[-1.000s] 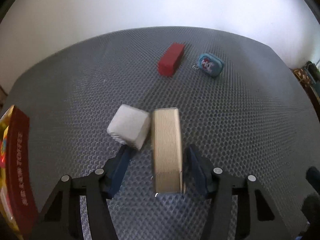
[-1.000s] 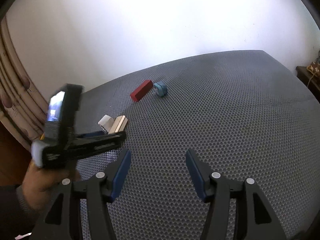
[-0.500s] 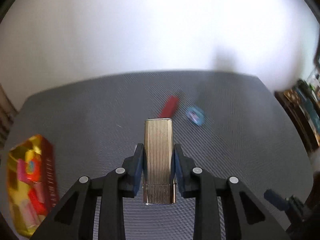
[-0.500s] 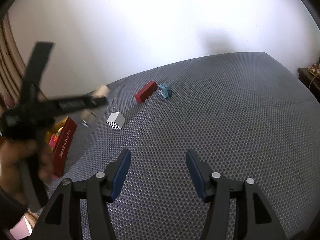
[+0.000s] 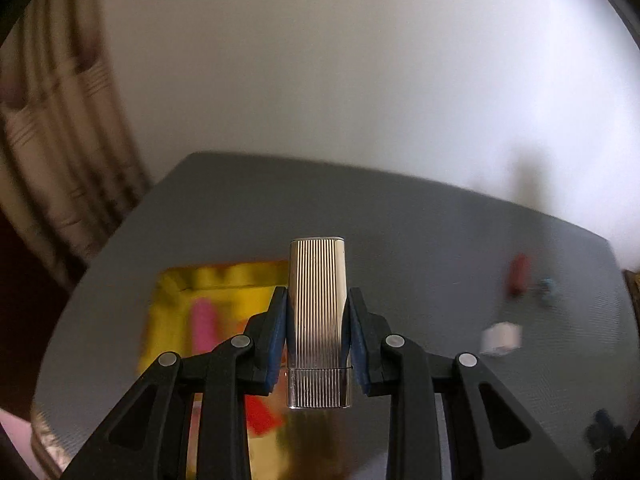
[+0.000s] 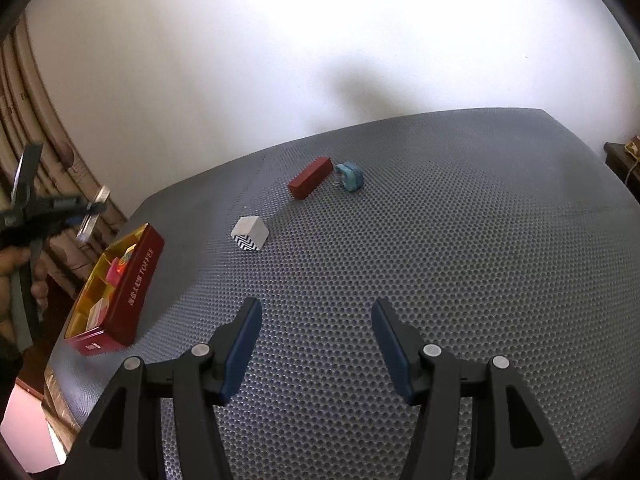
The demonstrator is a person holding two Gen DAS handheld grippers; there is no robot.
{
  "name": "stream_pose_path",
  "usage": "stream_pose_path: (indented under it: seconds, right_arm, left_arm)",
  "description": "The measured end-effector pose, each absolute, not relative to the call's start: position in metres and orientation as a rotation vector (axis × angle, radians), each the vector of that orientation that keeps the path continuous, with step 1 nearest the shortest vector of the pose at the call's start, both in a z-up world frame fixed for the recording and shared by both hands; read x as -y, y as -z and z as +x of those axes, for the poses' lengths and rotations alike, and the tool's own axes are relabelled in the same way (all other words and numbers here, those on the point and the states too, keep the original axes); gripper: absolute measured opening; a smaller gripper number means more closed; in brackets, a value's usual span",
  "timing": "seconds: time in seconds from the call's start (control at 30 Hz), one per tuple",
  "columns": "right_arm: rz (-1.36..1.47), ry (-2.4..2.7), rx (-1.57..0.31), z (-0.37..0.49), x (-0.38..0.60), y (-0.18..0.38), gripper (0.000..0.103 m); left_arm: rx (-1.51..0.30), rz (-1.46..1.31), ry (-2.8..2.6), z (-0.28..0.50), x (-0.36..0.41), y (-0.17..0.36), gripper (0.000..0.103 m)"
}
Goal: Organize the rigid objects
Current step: 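Carry the gold tube with the left gripper into the tray and release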
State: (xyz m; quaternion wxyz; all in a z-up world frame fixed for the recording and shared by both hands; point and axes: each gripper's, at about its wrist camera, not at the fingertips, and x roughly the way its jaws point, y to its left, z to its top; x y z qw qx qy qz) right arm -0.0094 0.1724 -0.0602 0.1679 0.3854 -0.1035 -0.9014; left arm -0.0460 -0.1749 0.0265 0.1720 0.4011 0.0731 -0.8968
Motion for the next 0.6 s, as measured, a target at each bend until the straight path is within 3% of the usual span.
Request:
stream_pose_path:
  seconds: [0.3,0.6]
  right_arm:
    - [1.130,2.552,0.307,-0.008,-0.166,0.065,0.059]
    - [1.129,2.563,0.316,-0.011,-0.172,0.064,0.059]
  left_arm:
    - [-0.317,1.199,2.388,-0.010,0.260,0.008,0.026]
    - [-0.292,1.285,2.265,-0.021,0.263,0.045,0.026]
